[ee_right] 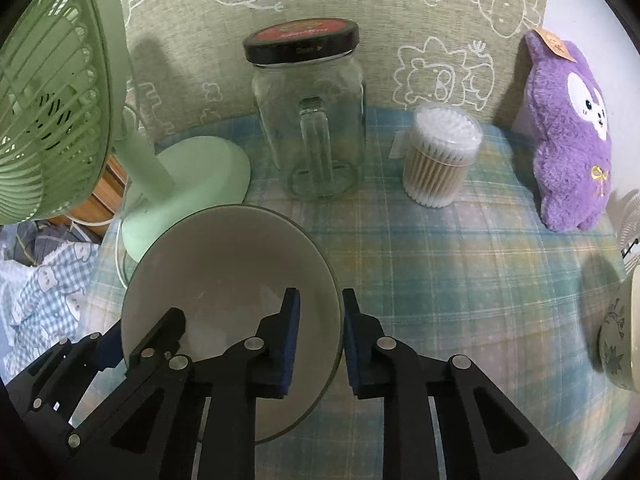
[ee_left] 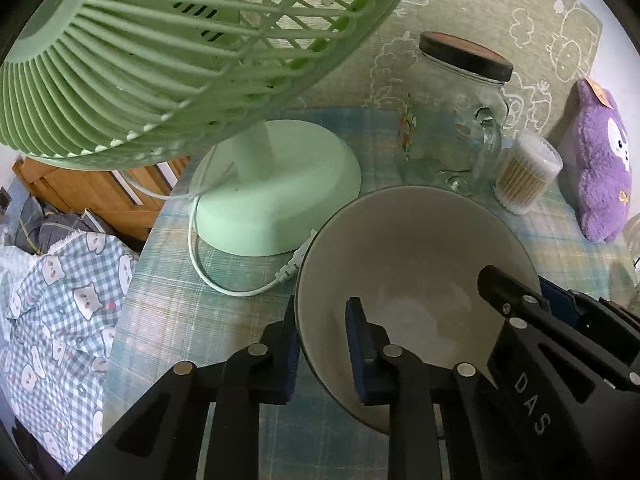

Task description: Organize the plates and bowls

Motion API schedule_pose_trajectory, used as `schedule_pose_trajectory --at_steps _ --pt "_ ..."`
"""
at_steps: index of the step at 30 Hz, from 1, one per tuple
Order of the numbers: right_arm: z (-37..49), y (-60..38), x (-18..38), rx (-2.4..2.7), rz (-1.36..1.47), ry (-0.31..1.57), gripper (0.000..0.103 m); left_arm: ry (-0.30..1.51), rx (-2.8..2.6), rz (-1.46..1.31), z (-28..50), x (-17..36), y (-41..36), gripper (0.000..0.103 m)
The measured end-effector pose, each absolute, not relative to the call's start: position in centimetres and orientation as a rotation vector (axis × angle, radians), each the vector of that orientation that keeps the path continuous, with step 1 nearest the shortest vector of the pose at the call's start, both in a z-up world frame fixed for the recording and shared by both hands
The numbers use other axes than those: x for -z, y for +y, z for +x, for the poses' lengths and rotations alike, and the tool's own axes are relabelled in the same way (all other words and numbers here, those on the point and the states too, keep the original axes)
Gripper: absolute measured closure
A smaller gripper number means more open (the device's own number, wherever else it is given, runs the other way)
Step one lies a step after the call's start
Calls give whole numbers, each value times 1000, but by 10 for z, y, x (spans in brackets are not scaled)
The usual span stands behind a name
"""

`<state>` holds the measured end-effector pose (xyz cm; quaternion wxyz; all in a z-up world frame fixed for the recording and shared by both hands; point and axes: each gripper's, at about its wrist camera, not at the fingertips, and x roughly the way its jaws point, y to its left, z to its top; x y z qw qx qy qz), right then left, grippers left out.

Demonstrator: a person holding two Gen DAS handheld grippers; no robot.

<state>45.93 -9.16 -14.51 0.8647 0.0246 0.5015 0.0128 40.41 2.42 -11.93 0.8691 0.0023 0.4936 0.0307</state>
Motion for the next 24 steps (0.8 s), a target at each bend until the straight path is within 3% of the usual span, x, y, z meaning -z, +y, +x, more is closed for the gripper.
schedule_pose_trajectory --at_steps 24 --pt "401 -103 97 6 81 1013 85 986 -25 10 356 75 20 87"
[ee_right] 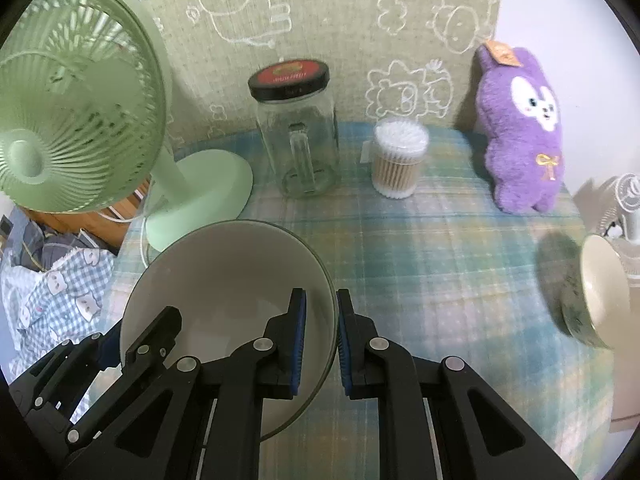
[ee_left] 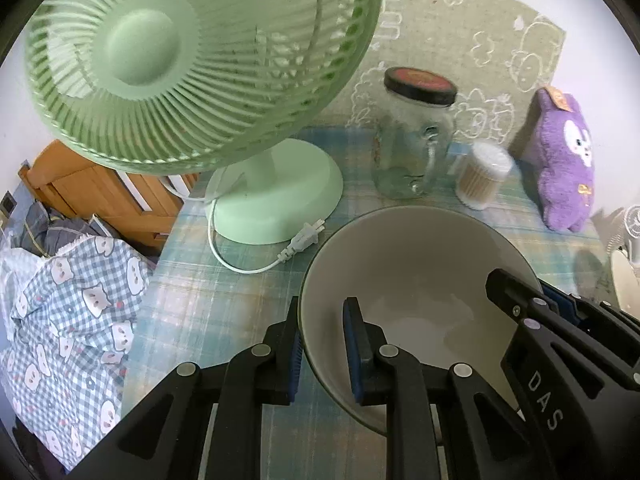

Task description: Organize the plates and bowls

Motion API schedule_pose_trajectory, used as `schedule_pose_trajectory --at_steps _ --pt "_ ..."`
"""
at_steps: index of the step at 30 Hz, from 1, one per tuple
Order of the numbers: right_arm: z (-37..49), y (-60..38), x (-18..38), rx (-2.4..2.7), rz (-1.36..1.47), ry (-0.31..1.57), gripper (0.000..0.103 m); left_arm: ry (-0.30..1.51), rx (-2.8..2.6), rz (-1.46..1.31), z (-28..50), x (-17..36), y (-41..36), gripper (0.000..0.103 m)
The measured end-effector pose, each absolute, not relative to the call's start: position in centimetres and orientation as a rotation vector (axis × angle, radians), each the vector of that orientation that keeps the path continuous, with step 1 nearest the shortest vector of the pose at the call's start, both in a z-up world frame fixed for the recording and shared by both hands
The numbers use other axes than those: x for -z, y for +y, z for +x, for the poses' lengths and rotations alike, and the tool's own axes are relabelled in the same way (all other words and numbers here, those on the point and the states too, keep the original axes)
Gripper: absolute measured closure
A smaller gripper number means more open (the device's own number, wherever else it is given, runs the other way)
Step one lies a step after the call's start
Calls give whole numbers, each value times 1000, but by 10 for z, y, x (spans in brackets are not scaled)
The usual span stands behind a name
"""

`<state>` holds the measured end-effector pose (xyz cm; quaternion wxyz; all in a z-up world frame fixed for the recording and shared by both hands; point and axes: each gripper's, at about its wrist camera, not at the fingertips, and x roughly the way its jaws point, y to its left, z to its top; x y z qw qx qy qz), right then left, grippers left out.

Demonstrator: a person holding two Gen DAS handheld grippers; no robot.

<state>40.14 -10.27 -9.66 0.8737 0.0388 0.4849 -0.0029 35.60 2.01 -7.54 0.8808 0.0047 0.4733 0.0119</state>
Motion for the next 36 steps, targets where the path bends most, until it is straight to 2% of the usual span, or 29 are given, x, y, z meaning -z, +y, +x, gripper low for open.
schedule_pose_trajectory --at_steps 19,36 --pt "283 -76 32 103 115 924 85 908 69 31 259 19 40 87" --pt "182 -45 40 160 129 950 85 936 124 55 168 29 63 87"
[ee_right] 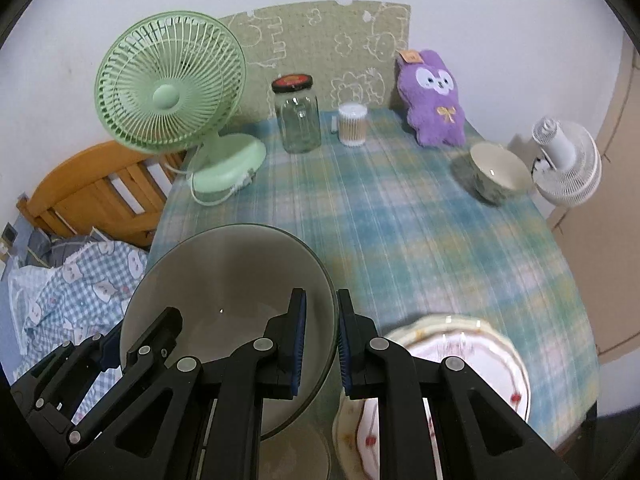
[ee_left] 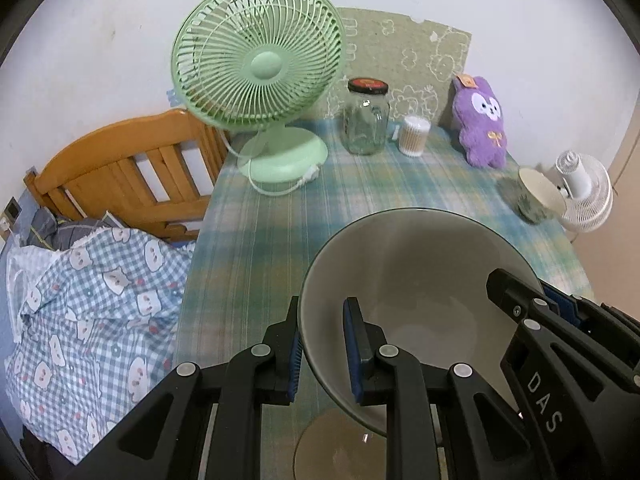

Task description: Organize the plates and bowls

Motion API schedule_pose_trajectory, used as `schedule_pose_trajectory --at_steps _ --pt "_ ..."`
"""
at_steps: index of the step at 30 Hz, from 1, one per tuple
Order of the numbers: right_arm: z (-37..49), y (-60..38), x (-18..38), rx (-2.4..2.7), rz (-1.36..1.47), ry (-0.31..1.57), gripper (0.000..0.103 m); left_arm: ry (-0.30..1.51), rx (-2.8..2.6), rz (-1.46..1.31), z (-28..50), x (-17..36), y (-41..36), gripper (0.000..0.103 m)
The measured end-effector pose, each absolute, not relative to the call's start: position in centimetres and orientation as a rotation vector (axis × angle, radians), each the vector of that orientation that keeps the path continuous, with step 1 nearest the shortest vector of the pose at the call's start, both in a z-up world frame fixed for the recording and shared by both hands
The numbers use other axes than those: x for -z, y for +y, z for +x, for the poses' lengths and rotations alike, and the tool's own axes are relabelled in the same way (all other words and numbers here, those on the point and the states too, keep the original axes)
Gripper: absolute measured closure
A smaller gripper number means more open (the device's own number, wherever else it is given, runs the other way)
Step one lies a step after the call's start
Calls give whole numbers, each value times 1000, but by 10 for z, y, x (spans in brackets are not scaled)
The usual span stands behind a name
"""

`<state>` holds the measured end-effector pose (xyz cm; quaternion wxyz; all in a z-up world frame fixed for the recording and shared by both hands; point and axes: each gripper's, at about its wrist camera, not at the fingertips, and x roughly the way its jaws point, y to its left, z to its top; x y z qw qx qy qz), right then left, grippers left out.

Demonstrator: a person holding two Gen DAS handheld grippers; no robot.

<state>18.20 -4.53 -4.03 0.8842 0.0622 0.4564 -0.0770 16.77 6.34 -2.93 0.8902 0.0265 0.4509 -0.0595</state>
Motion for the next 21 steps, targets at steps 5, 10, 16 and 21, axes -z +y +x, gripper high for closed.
schedule_pose_trajectory --at_steps 5,10,16,21 --pt "160 -40 52 179 134 969 85 964 136 48 147 42 69 87" --pt "142 -35 62 197 131 979 85 964 141 63 133 51 71 87" --pt "129 -31 64 212 130 973 85 967 148 63 127 53 74 87" --pt "123 -29 69 220 137 992 85 988 154 61 120 59 75 87"
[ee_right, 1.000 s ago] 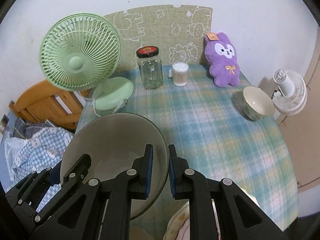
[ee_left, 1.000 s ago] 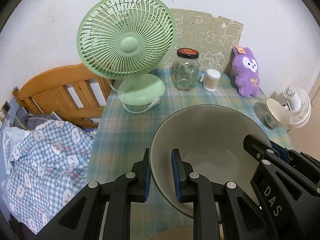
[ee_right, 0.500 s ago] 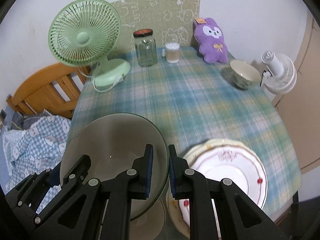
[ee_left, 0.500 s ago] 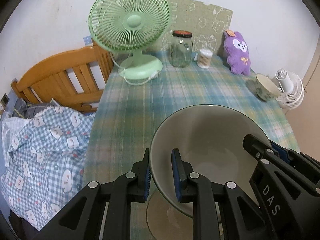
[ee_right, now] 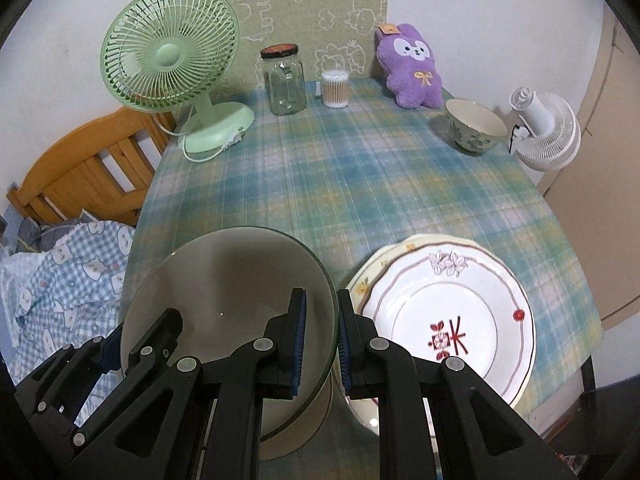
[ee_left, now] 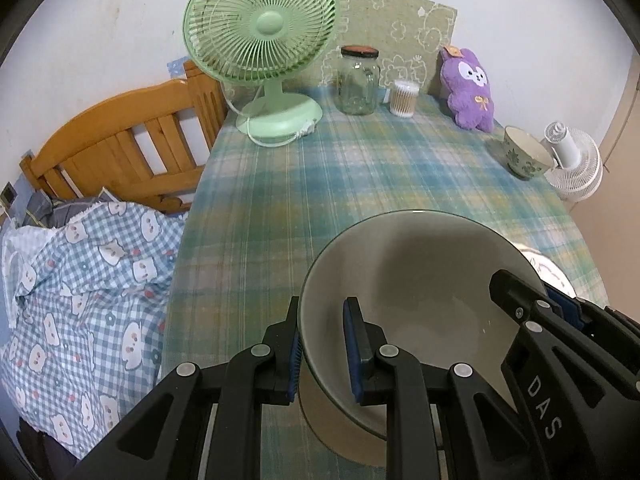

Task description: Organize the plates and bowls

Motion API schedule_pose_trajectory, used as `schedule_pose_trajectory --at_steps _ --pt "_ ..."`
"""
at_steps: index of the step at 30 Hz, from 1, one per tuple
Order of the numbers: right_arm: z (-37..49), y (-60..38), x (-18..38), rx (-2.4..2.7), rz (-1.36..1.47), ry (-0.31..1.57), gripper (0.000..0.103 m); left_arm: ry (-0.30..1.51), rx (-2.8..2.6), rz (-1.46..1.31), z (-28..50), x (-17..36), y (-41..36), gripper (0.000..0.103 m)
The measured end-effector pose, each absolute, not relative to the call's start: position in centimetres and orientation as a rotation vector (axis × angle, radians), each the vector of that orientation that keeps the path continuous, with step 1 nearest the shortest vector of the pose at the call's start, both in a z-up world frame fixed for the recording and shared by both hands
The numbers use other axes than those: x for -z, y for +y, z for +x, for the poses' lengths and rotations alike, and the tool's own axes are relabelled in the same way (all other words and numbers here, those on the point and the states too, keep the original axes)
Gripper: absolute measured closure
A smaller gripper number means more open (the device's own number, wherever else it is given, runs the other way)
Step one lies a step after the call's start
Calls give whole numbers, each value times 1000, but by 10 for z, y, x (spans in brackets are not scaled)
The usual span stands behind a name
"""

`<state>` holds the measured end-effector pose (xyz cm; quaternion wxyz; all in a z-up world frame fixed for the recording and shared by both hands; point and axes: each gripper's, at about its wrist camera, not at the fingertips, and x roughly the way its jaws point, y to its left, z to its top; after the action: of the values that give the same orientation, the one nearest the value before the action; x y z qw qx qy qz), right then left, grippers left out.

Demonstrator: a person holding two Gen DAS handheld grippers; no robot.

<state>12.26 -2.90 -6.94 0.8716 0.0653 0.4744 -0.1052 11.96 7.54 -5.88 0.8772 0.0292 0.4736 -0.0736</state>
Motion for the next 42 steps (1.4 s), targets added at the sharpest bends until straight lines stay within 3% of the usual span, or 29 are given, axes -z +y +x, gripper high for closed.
schedule_pose_trajectory --at_steps 20,39,41,42 --pt "118 -21 110 226 134 1099 85 1073 143 84 109 94 84 87" --pt "114 -18 113 231 93 1143 85 1086 148 100 105 98 83 86" --pt "115 -18 113 233 93 1148 85 1088 152 98 105 98 82 83" --pt "115 -18 112 231 96 1152 85 1091 163 95 106 98 82 75"
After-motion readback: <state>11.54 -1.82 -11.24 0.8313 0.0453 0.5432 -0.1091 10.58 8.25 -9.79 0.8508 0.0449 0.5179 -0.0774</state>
